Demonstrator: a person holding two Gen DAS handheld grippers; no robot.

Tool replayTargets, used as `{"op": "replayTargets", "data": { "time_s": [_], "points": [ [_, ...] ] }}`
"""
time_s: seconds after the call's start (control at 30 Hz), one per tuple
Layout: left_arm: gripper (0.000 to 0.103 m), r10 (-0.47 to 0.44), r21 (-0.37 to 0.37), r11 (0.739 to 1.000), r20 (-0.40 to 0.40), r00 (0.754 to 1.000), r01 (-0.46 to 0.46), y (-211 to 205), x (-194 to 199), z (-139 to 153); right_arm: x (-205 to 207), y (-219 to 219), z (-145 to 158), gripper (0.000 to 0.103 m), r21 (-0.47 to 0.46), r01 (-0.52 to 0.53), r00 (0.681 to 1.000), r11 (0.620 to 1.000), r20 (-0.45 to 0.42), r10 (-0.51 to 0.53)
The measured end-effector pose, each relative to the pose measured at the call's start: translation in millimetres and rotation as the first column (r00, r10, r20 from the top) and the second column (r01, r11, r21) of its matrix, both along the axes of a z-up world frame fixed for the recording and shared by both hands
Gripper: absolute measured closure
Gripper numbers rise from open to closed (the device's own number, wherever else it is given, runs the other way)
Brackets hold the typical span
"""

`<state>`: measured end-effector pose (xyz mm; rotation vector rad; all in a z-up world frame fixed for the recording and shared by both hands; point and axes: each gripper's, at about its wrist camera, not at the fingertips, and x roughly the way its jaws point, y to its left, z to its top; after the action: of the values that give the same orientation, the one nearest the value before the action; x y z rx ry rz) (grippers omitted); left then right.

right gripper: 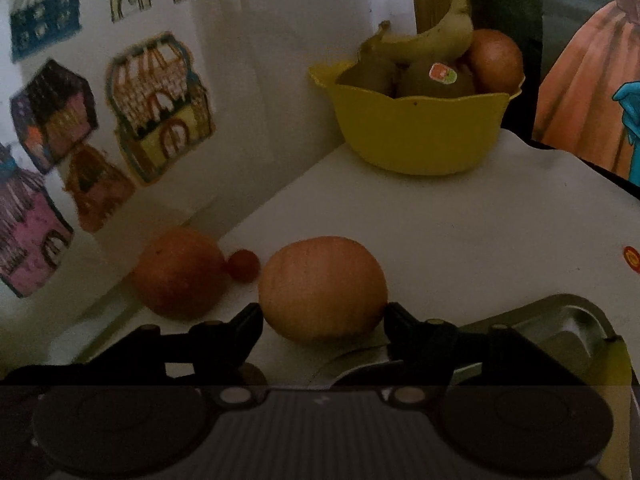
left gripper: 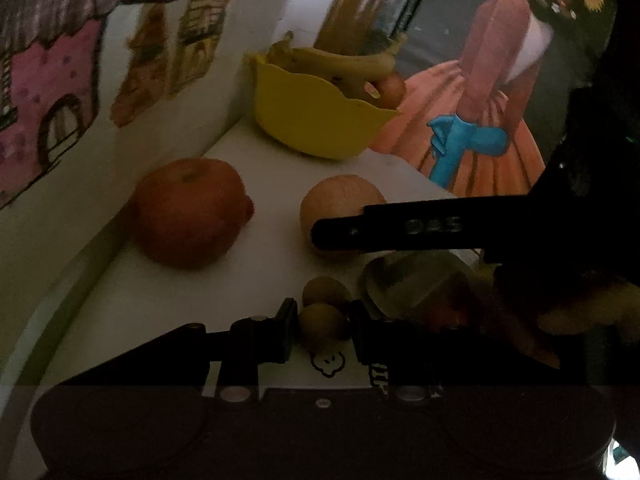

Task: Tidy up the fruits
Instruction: 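Close the left gripper on a kiwi while the right gripper closes on the red apple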

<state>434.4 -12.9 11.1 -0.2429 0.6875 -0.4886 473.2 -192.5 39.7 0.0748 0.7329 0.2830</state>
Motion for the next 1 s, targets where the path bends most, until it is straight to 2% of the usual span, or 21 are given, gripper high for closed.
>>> {"op": "replayTargets", "data": {
  "time_s": [0.13,0.37,0.57,0.8,1.0],
  "points": [
    [0.073,0.002,0.006,1.0,0.006,1.0,-0.002,-1,-2,1,-6,-2,8,0.034,0.013,-0.002,0.999,1.0,0.05,0.001],
    [0.073,0.003,0.004,1.0,0.006,1.0,-0.003,-1,-1,0,-6,4,10,0.034,-0.045,-0.03,0.997,0.999,0.072,0.033],
    [0.073,0.003,0.009,1.0,0.008,1.0,-0.003,-1,-1,0,10,7,7,0.032,-0.021,-0.043,0.998,0.999,0.044,0.044],
    [0.073,0.008,0.011,1.0,0.008,1.0,-0.008,0,1,0,27,21,1,0.031,-0.053,-0.066,0.997,0.996,0.032,0.067],
    [0.073,0.009,0.013,1.0,0.01,1.0,-0.009,-1,0,0,40,22,-11,0.032,-0.056,-0.069,0.997,0.996,-0.021,0.068]
  ]
}}
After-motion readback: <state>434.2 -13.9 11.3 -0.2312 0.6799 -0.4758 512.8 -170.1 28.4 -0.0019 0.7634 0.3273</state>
